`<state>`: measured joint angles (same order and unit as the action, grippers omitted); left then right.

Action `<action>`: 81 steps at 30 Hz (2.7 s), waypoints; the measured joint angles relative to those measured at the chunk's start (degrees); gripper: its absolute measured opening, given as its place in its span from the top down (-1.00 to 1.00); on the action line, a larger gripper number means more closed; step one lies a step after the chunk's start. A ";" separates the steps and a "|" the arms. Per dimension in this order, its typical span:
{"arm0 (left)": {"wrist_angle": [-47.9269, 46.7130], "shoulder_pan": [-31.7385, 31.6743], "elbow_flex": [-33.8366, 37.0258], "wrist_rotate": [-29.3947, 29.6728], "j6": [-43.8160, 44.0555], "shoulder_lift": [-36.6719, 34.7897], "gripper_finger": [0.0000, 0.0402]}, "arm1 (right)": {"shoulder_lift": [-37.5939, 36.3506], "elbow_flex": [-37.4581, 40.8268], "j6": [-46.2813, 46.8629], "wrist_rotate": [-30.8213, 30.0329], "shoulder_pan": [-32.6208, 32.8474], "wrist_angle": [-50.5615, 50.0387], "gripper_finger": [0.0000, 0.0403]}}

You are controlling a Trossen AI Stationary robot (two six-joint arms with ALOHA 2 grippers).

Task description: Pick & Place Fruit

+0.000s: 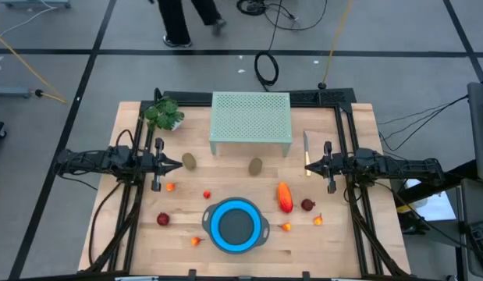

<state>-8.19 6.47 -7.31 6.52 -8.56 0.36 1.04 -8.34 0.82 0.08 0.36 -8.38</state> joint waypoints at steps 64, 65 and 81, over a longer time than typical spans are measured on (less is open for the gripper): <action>0.76 0.00 0.00 0.02 -0.17 0.00 0.89 | 42.76 -27.59 19.83 2.75 10.29 -0.68 1.00; 0.75 0.00 0.00 0.02 -0.20 0.00 0.89 | 44.26 -29.40 19.80 2.63 10.67 -2.99 1.00; 0.76 0.00 0.00 0.02 -0.18 0.00 0.89 | 64.52 -51.70 27.92 -2.53 15.72 -30.82 1.00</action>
<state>-7.42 6.47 -7.31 6.55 -8.74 0.36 65.55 -60.04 28.74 -2.45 16.08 -39.20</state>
